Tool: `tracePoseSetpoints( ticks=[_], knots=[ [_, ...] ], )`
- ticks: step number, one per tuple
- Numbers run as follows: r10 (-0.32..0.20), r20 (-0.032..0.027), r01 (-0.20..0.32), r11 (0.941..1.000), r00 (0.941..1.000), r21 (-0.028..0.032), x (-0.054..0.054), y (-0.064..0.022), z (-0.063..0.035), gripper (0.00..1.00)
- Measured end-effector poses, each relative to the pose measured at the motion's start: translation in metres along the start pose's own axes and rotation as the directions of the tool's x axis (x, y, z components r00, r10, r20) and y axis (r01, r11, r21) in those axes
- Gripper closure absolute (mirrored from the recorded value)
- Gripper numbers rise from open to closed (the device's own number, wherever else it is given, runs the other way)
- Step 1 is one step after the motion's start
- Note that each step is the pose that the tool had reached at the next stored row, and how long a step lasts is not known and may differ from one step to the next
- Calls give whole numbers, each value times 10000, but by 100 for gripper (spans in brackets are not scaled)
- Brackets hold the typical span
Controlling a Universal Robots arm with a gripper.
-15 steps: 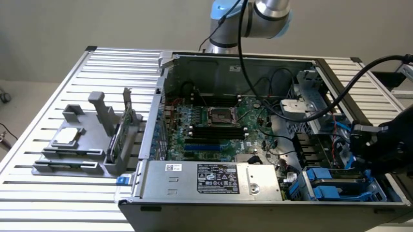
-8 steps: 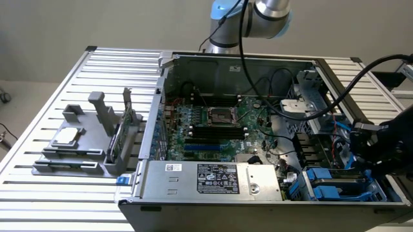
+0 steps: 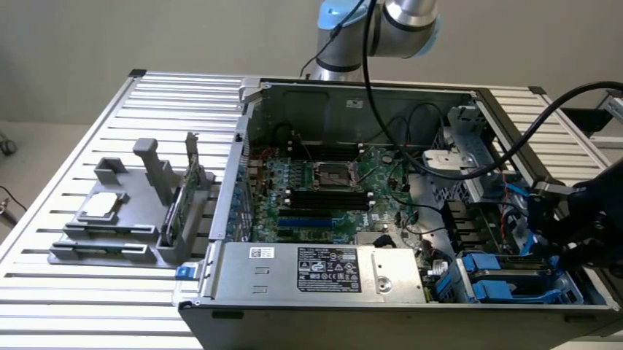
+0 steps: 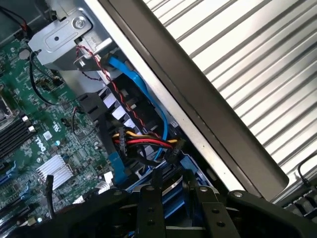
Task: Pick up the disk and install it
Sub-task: 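Insert the first disk wire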
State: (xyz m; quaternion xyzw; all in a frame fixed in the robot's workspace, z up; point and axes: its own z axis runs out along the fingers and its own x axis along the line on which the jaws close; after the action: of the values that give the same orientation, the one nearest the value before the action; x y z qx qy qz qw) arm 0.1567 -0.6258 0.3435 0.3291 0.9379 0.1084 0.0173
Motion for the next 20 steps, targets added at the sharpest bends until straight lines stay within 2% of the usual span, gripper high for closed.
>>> tracePoseSetpoints(
  ticks=[5, 8, 10, 20],
  knots=[
    [540, 19, -540, 9985, 9985, 57, -1, -1, 6, 69],
    [800, -25, -799, 9967, 9968, 133, -1, -1, 9, 69],
    [940, -63, -939, 9955, 9956, 160, 0, -3, 15, 69],
    [1481, -170, -1481, 9890, 9888, 30, 4, -3, 54, 69]
  ],
)
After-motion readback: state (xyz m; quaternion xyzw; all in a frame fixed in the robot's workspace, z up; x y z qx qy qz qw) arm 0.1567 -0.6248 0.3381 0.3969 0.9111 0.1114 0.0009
